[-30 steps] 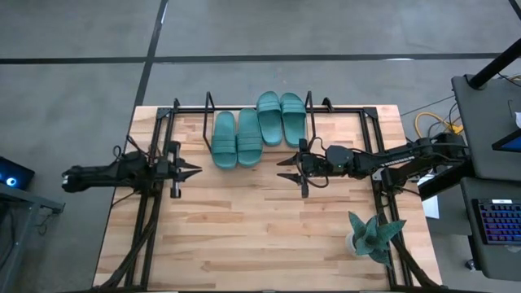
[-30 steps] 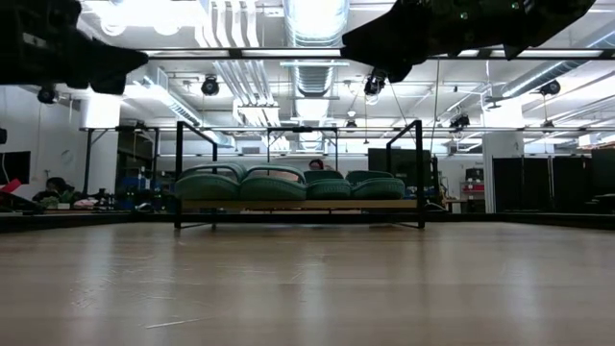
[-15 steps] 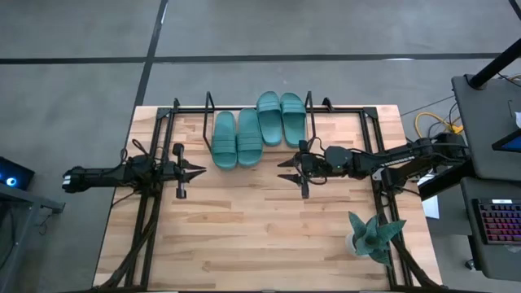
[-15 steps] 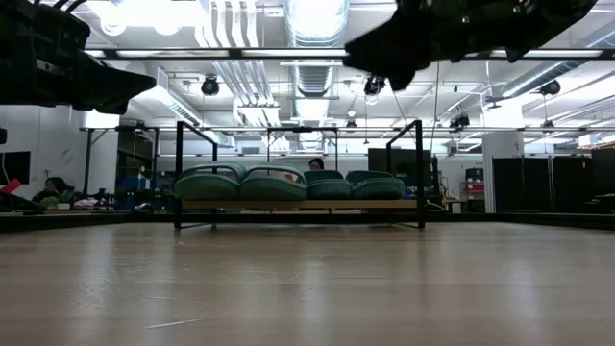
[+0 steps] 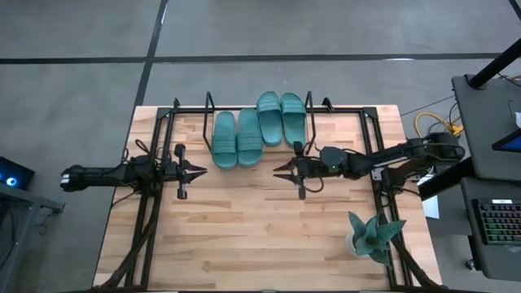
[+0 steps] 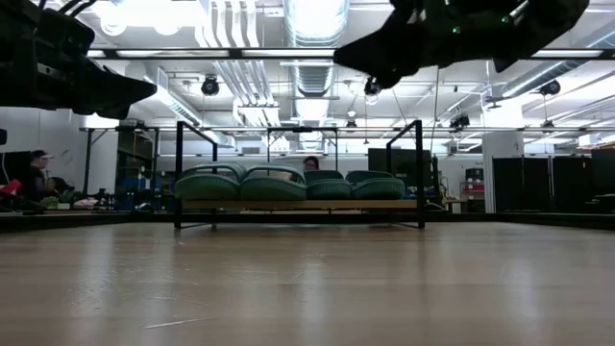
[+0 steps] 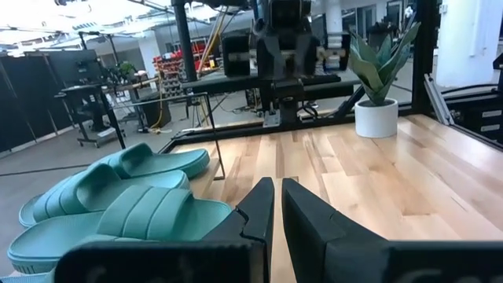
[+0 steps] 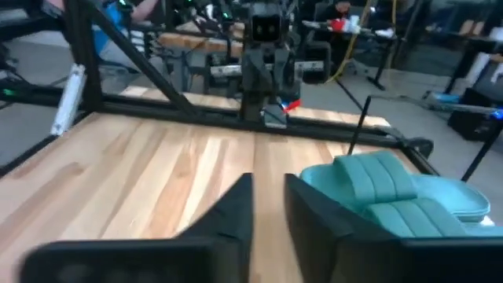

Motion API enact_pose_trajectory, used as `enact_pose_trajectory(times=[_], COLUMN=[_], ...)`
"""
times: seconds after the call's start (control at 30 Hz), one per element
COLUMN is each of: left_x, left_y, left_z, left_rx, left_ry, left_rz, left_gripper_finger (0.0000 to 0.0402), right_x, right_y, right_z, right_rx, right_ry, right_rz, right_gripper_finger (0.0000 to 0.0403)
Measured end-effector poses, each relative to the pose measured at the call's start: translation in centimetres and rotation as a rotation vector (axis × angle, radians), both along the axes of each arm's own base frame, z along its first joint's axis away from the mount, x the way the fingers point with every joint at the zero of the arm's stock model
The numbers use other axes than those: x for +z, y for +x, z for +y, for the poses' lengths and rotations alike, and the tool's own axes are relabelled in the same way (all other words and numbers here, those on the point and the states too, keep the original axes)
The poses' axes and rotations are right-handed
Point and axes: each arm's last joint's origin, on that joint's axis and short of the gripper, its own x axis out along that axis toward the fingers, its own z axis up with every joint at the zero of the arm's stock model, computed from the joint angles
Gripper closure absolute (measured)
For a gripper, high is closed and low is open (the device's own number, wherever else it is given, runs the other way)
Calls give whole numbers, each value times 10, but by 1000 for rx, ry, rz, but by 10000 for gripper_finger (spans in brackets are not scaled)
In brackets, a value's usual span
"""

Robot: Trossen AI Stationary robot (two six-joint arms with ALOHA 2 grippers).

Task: Pick and place slides into the shelf
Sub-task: Return to Home Position

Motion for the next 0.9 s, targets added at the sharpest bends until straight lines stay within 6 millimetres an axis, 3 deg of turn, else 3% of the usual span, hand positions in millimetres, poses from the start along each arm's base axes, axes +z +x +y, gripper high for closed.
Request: enact_pose_trajectory(times=[0.1, 0.27, 0.6, 0.9], left_x=[-1, -2, -3, -3], left_y=[0, 1, 1, 2], left_z=[0, 0, 0, 1], left_rx=[0, 0, 2, 20], left_ry=[0, 0, 0, 1], left_rz=[6, 20, 28, 36], left_gripper_finger=[389, 388, 388, 388], right_x=[12, 21, -22, -34], right_y=[-13, -49, -128, -164], right_z=[-7, -10, 14, 15], right_rx=[8, -24, 61, 90], right_ry=[-8, -3, 30, 36], right_rz=[18, 45, -104, -220], right_gripper_finger=[384, 391, 394, 394])
